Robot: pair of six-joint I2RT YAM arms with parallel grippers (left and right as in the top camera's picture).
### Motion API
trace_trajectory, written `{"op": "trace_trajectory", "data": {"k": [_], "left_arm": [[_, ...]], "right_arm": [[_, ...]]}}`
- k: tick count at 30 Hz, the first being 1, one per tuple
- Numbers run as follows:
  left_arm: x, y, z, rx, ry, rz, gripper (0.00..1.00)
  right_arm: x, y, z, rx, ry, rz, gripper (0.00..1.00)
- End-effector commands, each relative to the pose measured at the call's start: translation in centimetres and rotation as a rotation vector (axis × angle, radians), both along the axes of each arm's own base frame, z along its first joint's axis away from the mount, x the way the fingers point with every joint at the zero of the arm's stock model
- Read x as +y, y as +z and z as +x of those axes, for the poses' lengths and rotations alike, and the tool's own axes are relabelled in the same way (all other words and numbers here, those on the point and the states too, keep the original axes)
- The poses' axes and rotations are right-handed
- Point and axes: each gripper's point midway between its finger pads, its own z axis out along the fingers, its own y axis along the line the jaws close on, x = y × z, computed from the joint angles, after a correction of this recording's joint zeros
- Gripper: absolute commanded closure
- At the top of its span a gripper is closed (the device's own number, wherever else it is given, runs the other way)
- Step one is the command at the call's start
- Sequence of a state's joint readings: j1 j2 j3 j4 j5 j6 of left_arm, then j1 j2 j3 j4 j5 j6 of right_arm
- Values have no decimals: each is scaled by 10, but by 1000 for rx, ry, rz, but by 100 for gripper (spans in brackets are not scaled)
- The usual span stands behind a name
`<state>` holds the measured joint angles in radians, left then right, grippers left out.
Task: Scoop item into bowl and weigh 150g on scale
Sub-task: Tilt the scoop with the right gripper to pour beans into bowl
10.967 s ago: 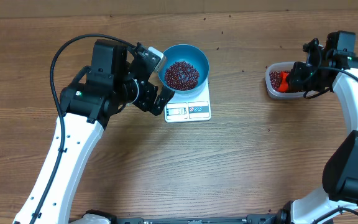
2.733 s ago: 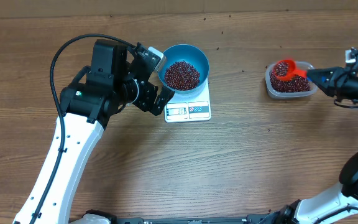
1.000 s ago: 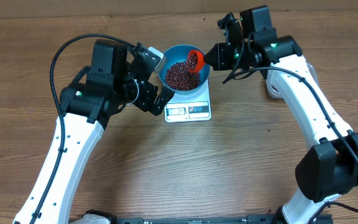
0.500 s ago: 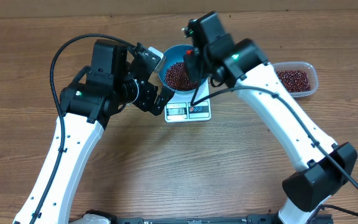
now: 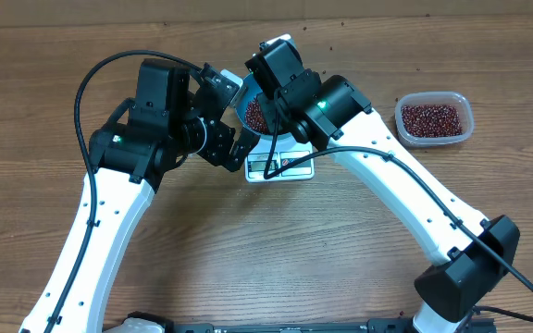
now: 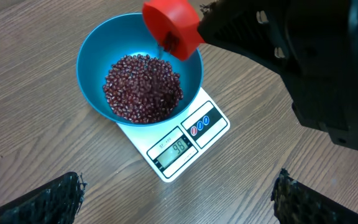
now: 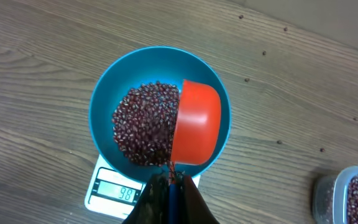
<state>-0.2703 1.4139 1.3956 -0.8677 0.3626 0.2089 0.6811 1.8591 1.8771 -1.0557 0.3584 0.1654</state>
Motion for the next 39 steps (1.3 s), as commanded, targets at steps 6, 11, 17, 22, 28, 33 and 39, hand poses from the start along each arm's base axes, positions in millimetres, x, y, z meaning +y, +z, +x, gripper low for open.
{"op": "trace_trajectory", "data": {"k": [6, 11, 17, 22, 28, 33, 39], "left_arm": [[1, 12, 3, -27, 16, -11, 1], [1, 12, 3, -27, 17, -11, 0], [1, 12, 3, -27, 17, -11, 0], [1, 12, 3, -27, 17, -11, 1], [1, 12, 3, -27, 17, -11, 0], [1, 12, 3, -27, 17, -11, 1], [1, 12, 3, -27, 17, -11, 0]], "right_arm": [[-4, 3, 3, -20, -48, 13, 96], [-10, 5, 6, -42, -68, -15, 96], [-8, 5, 6, -41, -63, -7, 96], [-3, 11, 13, -77, -16, -20, 96], [-7, 15, 17, -106, -1, -63, 96], [-7, 15, 17, -111, 77, -131, 96], [4, 11, 12, -83, 124, -85, 96]]}}
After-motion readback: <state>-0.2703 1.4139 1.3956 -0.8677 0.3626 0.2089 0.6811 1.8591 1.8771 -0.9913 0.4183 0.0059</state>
